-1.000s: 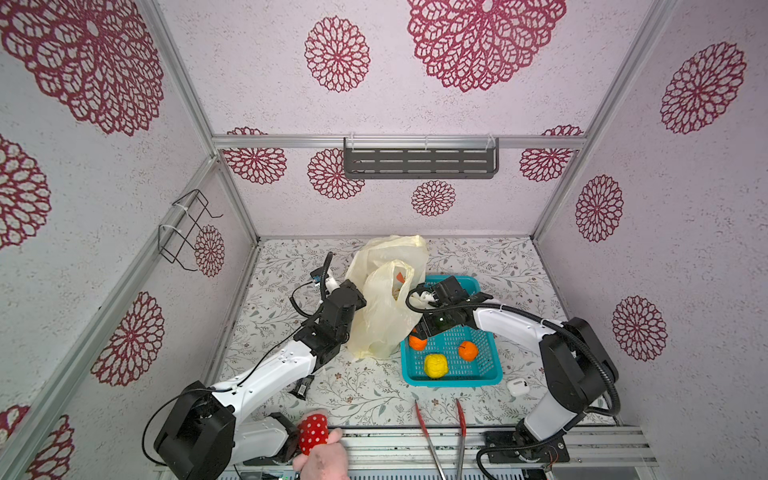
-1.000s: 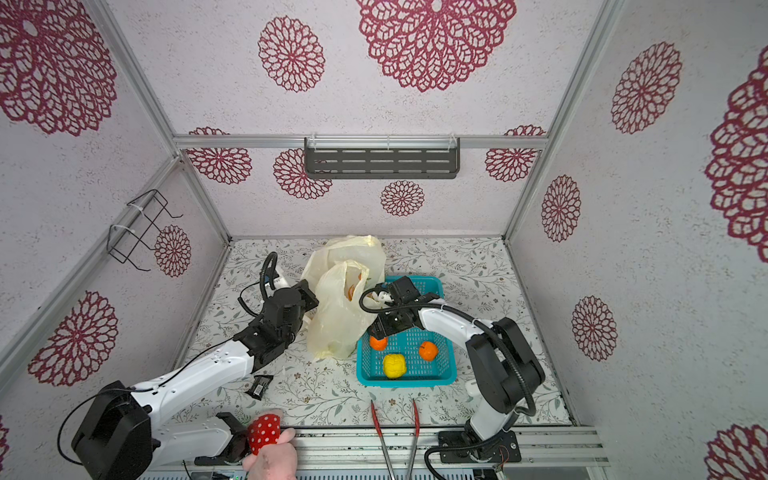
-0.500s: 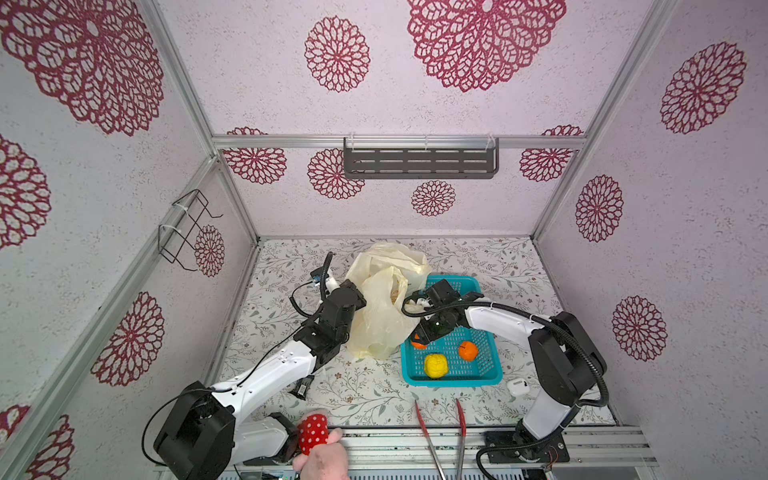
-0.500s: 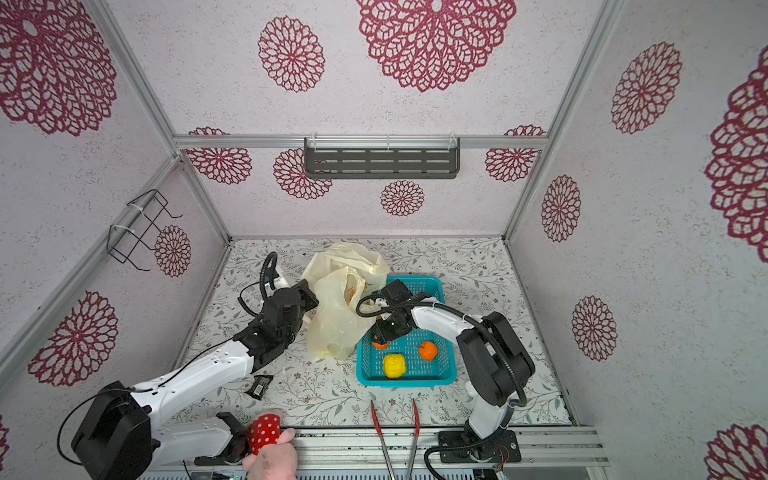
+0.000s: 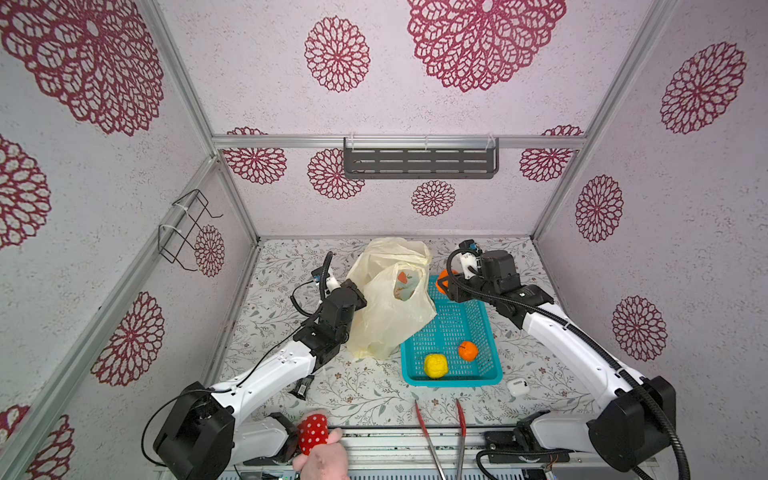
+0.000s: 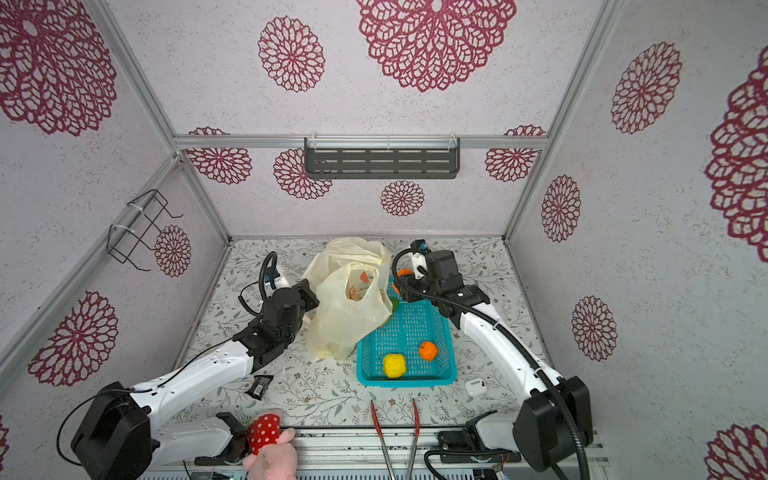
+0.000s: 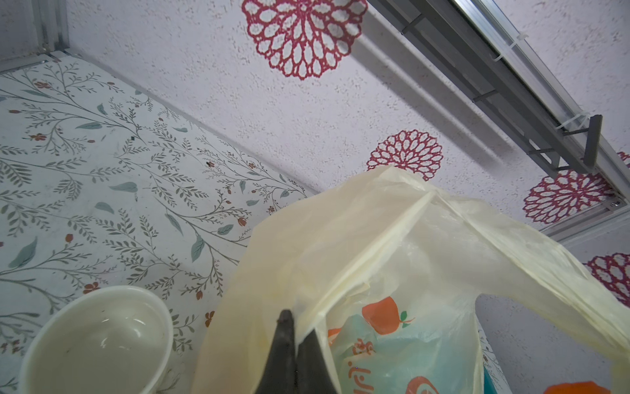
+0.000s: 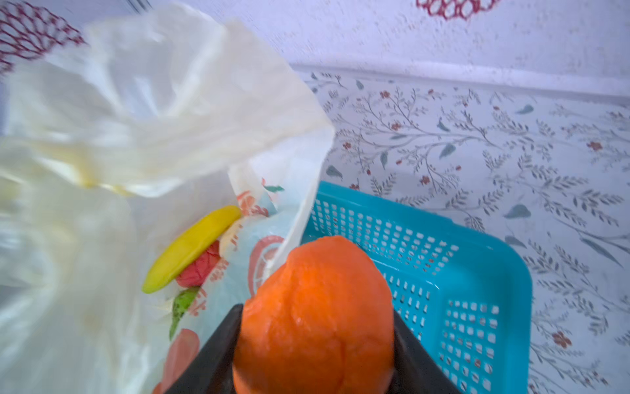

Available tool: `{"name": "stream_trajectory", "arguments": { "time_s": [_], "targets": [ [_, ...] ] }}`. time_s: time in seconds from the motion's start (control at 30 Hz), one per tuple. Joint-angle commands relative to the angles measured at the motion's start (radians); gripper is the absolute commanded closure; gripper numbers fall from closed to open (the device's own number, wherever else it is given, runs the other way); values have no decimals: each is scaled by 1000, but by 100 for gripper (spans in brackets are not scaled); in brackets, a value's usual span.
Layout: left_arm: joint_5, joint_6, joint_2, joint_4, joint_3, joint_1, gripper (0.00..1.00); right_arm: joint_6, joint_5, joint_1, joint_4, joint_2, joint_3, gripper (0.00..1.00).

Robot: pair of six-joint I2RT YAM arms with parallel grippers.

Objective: Place the fruits into the plastic bag
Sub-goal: 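Carry the orange fruit into the bag opening and open the right gripper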

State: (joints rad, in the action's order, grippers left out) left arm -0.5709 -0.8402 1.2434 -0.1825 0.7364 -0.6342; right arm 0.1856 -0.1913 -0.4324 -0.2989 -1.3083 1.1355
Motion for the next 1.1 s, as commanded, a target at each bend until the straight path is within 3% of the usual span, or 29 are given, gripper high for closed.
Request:
{"name": "stream_trajectory", "arguments": {
  "time_s": [0.0,0.17,0.47,0.57,0.67,0.73,0.87,1.07],
  "targets": [
    [12,6,-21,-33,-9,4,100,22,-133,-8,65,2,25,68],
    [19,12,-22,-38,-8,3,100,43,-316,-52,93,-81,62,68],
    [24,3,-28,-42,-12,1,100,-16,-399,-221,45,-285,223,63],
    [23,-1,-34,-40,-18,1,100,-16,-397,-242,24,-337,251,58],
    [20,-3,-41,-36,-23,1,100,-17,-368,-247,7,-351,262,36],
    [13,-5,-44,-31,-26,1,100,-15,-335,-247,11,-339,260,28],
    [-21,-12,-48,-26,-33,1,100,-18,-257,-243,24,-295,243,22],
    [-48,-25,-53,-7,-37,1,100,1,-158,-190,35,-198,204,20]
  ]
}}
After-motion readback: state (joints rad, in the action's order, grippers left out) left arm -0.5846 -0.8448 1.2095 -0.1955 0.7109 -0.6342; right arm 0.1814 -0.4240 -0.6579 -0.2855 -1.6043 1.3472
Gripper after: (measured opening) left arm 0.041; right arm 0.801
